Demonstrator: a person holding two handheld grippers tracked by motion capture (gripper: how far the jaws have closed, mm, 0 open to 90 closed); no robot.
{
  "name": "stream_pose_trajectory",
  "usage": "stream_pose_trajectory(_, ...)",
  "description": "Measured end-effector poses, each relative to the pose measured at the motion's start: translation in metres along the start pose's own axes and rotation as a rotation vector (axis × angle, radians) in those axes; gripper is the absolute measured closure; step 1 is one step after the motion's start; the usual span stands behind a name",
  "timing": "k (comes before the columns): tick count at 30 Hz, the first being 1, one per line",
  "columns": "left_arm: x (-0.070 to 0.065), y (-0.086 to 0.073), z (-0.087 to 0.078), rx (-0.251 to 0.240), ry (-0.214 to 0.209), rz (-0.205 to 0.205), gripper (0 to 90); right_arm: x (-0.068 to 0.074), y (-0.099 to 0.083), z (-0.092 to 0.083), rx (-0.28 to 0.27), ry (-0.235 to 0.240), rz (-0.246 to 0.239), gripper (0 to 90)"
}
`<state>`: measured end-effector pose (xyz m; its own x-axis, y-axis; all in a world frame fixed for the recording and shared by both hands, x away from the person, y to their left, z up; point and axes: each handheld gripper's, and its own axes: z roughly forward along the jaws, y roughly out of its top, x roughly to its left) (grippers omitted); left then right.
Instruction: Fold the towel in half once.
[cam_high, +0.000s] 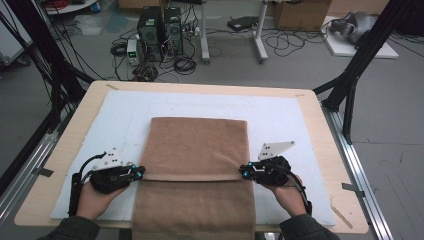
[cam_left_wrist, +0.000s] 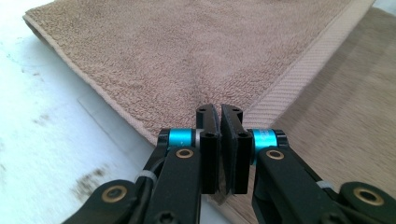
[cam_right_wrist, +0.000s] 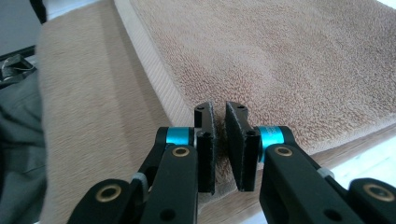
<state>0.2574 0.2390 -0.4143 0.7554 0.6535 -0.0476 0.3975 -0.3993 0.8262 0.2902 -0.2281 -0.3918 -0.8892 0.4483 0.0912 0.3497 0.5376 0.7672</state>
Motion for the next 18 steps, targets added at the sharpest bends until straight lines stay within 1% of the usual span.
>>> stream_pose_trajectory(4, -0.013, -0.006, -0.01, -0.006, -0.008, 0.01, 85.8, 0.013, -0.006, -0.007, -0.013, 0.019, -0.009, 82.4)
stream_pose_trajectory(8, -0.027, -0.012, -0.024, -0.015, -0.034, 0.014, 86.2, 0.027, -0.012, -0.016, -0.026, 0.046, -0.02, 83.0)
stream_pose_trajectory(10, -0.033, -0.016, -0.031, -0.011, -0.066, 0.007, 86.3, 0.037, -0.016, -0.02, -0.018, 0.061, -0.031, 83.3)
stream_pose_trajectory(12, -0.04, -0.021, -0.038, -0.01, -0.098, 0.011, 86.1, 0.047, -0.021, -0.023, -0.018, 0.088, -0.042, 82.6)
stream_pose_trajectory(13, -0.042, -0.022, -0.04, -0.009, -0.107, 0.005, 84.2, 0.05, -0.023, -0.024, -0.024, 0.103, -0.048, 77.6)
stream_pose_trajectory(14, -0.043, -0.023, -0.041, -0.004, -0.106, 0.004, 77.6, 0.05, -0.024, -0.026, -0.033, 0.107, -0.044, 69.6)
stream_pose_trajectory(15, -0.043, -0.023, -0.042, -0.006, -0.09, 0.0, 66.2, 0.05, -0.025, -0.027, -0.041, 0.115, -0.025, 65.6)
stream_pose_trajectory(16, -0.041, -0.022, -0.042, -0.013, -0.092, -0.007, 60.5, 0.047, -0.025, -0.028, -0.047, 0.115, -0.026, 63.4)
stream_pose_trajectory(17, -0.038, -0.021, -0.041, -0.026, -0.092, -0.008, 59.7, 0.045, -0.024, -0.029, -0.048, 0.103, -0.032, 61.5)
stream_pose_trajectory(18, -0.035, -0.018, -0.04, -0.035, -0.085, 0.0, 58.1, 0.041, -0.022, -0.029, -0.048, 0.082, -0.039, 59.5)
